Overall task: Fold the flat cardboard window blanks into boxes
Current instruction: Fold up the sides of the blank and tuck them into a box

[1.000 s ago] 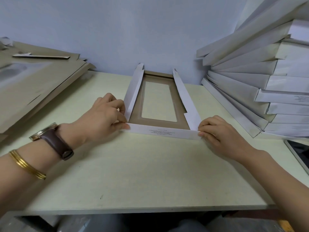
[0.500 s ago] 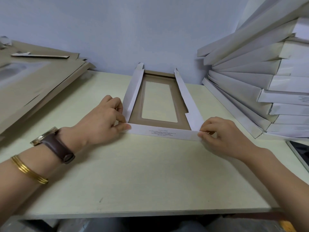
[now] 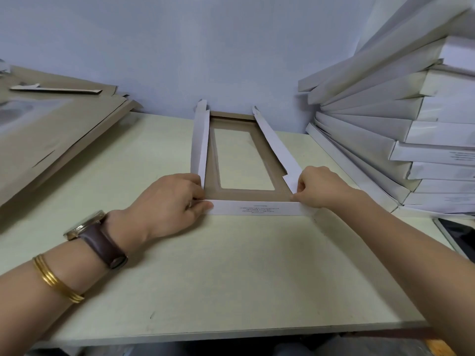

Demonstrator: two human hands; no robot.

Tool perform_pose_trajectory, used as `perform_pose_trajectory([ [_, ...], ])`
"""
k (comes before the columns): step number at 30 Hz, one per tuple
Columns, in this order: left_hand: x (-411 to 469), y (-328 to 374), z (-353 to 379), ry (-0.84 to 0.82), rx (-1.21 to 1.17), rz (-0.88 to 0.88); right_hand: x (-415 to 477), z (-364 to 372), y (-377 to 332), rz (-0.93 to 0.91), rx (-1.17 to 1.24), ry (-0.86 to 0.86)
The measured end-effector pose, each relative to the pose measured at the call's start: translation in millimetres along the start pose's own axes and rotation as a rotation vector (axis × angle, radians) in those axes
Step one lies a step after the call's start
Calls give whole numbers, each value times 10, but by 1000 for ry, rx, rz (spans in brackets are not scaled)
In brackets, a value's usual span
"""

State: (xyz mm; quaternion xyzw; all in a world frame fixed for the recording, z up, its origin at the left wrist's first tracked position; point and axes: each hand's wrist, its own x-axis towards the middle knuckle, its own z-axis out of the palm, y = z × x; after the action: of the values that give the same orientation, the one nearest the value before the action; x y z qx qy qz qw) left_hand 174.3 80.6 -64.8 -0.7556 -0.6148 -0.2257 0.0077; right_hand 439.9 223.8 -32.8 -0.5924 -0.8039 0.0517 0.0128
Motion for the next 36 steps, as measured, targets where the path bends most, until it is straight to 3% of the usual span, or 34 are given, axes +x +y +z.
perform_pose_trajectory([
  [15, -41, 22, 31, 45, -14, 11, 227, -55, -65, 205, 15, -78],
  [21, -50, 24, 27, 60, -21, 32, 254, -41, -96, 138, -63, -76],
  [29, -55, 7, 33, 64, -23, 30, 232, -143, -35, 2, -61, -247],
  [36, -57, 5, 33, 64, -38, 24, 267, -179, -37, -140, -304, -295],
])
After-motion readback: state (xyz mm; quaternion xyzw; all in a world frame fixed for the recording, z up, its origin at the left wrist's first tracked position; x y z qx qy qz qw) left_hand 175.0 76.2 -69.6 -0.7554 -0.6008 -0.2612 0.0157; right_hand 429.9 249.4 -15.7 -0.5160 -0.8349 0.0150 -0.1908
